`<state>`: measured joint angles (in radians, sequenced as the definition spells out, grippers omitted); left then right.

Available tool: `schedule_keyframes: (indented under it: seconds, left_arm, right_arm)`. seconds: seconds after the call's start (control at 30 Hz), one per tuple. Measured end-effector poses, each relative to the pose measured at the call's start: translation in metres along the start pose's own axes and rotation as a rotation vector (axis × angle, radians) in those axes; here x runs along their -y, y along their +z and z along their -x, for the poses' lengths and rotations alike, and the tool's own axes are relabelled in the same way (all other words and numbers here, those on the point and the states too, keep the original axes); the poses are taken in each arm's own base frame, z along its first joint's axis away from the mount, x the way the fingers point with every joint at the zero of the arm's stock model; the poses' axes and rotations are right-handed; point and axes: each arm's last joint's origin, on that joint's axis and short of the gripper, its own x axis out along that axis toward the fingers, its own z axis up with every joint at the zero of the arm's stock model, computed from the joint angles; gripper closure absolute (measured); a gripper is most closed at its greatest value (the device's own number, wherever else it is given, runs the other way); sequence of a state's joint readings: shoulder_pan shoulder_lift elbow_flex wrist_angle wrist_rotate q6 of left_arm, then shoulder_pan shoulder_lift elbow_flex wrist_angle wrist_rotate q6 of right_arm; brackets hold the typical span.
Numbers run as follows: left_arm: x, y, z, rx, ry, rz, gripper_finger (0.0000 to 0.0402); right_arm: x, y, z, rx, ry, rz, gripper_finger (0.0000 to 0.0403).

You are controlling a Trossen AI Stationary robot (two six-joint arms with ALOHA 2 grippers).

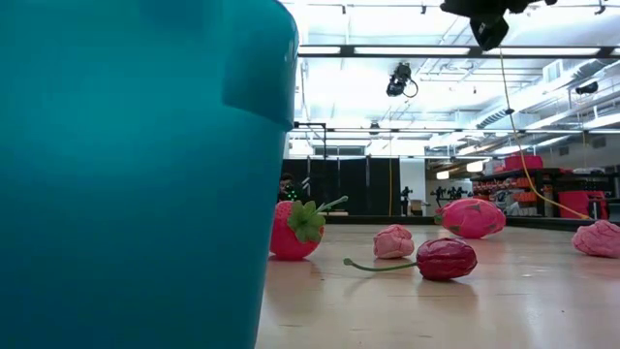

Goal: Pick and placing Produce into tupperware
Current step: Put the red dragon fruit into the blue bin

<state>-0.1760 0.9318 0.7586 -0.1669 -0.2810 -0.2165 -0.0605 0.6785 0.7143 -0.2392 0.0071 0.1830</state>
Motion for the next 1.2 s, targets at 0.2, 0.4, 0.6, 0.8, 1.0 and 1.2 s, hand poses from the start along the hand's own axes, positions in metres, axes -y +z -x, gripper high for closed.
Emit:
schedule_keyframes:
  seconds: [0.2,0.4,0.6,0.8,1.0,1.2]
  left_arm:
    - [0.001,-0.005,-0.010,-0.038,0.045,-0.122,0.0319]
    - [-0.005,-0.003,-0.012,-0.031,0.075,-0.177,0.0306]
    - [-0.015,0.000,-0.014,-0.012,0.117,-0.164,0.0294]
    - [-0.022,0.001,-0.015,-0.011,0.151,-0.147,0.0299]
    - [-0.027,0.002,-0.016,-0.012,0.173,-0.136,0.0309]
    - [-0.028,0.002,-0.016,-0.013,0.177,-0.084,0.0317]
  right_arm:
    - [0.003,-0.003,-0.009,-0.036,-0.019,-0.051,0.0317]
    - [0.008,-0.028,-0.029,-0.280,-0.084,-0.120,0.0268]
    - [0.017,-0.055,-0.048,-0.531,-0.240,0.071,0.0208]
    - [0.021,-0.079,-0.069,-0.731,-0.241,0.086,0.0171]
    - [0.016,-0.106,-0.092,-0.889,-0.155,0.133,0.0157]
    - [0.018,-0.126,-0.106,-1.001,-0.134,0.102,0.0147]
